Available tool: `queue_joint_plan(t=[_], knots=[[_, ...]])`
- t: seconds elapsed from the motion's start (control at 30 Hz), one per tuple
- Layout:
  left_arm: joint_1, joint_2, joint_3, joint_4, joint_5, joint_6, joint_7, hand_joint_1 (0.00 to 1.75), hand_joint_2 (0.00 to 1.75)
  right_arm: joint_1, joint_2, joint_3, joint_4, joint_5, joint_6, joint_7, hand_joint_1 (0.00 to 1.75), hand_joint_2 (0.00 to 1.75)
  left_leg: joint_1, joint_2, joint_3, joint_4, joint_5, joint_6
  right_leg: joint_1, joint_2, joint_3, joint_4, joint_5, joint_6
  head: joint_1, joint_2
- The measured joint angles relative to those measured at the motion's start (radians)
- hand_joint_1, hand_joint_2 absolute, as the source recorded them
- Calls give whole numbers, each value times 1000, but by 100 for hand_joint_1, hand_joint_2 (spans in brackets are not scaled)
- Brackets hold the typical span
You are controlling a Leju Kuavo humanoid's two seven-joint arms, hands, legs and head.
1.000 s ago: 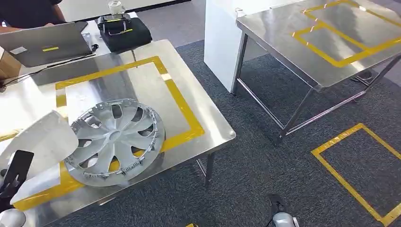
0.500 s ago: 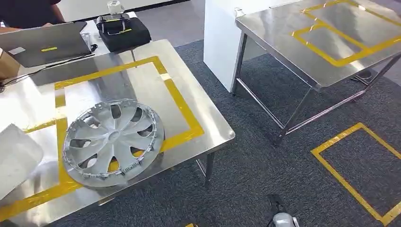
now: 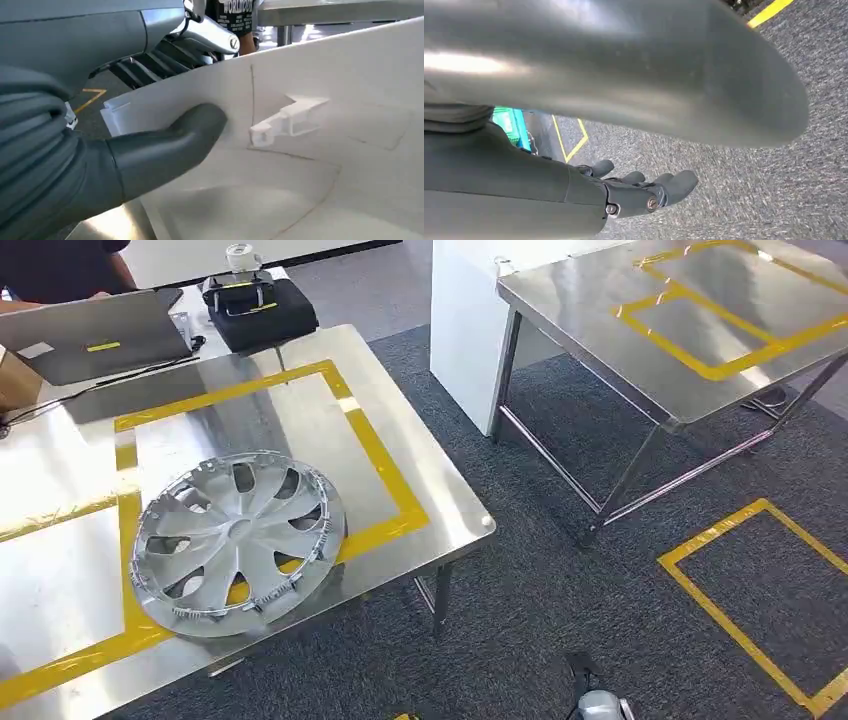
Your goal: Take the parts from the cabinet and place them on the table.
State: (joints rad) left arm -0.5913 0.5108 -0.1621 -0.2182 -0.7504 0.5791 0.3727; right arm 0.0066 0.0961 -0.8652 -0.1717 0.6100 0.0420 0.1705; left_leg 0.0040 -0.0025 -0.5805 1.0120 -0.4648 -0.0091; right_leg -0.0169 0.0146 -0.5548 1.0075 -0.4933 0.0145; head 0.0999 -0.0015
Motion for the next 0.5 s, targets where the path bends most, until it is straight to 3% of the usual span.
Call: queue_joint_plan(t=[0.1,0.13,0.5], knots=[[18,2,11,2,0,28,-18,0,175,0,0,0,0,0,0,0,0,0,0,0,1,-1,1,-1,0,0,0,0,0,0,0,0],[25,2,12,3,3,39,-28,0,0,1,0,0,0,1,0,0,0,0,0,1,1,-1,1,-1,0,0,-1,0,0,0,0,0],[49,-1,30,9,6,44,-76,0,0,0,0,0,0,6,0,0,0,0,0,-1,0,-1,1,-1,0,0,-1,0,0,-1,0,0]])
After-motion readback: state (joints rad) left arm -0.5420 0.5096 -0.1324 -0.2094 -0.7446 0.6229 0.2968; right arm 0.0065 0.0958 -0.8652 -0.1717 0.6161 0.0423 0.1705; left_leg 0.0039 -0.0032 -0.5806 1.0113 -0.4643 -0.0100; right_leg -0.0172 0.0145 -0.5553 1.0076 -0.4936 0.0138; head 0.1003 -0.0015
